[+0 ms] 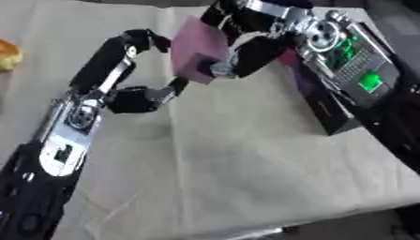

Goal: Pick up the objects with one hand, pass them to the other hand, and then place them into the box on the other side of the table.

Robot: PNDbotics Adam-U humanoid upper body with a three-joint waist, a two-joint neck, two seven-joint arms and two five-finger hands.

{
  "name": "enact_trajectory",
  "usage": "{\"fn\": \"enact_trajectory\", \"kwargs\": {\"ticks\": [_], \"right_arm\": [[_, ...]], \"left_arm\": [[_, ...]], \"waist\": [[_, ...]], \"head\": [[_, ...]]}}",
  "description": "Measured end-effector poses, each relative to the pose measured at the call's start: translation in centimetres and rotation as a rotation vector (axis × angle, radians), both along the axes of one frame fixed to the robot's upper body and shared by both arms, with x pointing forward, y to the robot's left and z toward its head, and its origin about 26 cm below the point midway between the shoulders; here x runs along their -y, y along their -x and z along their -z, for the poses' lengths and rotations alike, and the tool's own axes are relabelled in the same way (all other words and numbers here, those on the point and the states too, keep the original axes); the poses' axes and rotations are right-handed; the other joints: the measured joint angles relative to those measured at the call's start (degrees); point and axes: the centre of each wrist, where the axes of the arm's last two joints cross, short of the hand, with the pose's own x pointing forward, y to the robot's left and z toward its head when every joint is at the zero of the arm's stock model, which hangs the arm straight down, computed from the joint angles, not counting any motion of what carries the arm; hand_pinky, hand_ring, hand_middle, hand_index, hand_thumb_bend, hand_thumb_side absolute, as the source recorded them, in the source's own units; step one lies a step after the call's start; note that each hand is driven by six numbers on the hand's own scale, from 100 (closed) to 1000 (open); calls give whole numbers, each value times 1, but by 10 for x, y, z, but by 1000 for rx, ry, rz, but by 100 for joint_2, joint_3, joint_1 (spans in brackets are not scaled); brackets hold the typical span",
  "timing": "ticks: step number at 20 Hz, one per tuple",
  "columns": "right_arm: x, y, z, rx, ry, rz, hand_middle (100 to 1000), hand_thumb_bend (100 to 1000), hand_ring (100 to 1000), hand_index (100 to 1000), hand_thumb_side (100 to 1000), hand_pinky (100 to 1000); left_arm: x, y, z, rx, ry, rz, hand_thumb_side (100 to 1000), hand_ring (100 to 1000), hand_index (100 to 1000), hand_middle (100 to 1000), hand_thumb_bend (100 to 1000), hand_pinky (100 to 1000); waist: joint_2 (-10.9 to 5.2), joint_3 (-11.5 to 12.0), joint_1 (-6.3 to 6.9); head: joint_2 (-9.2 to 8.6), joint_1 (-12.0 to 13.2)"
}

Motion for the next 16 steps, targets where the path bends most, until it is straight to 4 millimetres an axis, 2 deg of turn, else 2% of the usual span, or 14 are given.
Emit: {"fn": "enact_trajectory", "kwargs": {"ticks": [5,16], "right_arm": [[8,2,-2,9,-6,27,434,277,626,542,100,708],[41,4,-3,35,-42,170,439,281,625,547,100,703]], "left_arm": [[-3,0,3,-3,-5,-6,670,779,797,627,408,743],[-11,-1,10,-15,-10,-33,665,777,801,626,407,742]], "waist": [[-5,-57,0],[-17,-242,2]], "head": [[0,-2],[1,-27]]}}
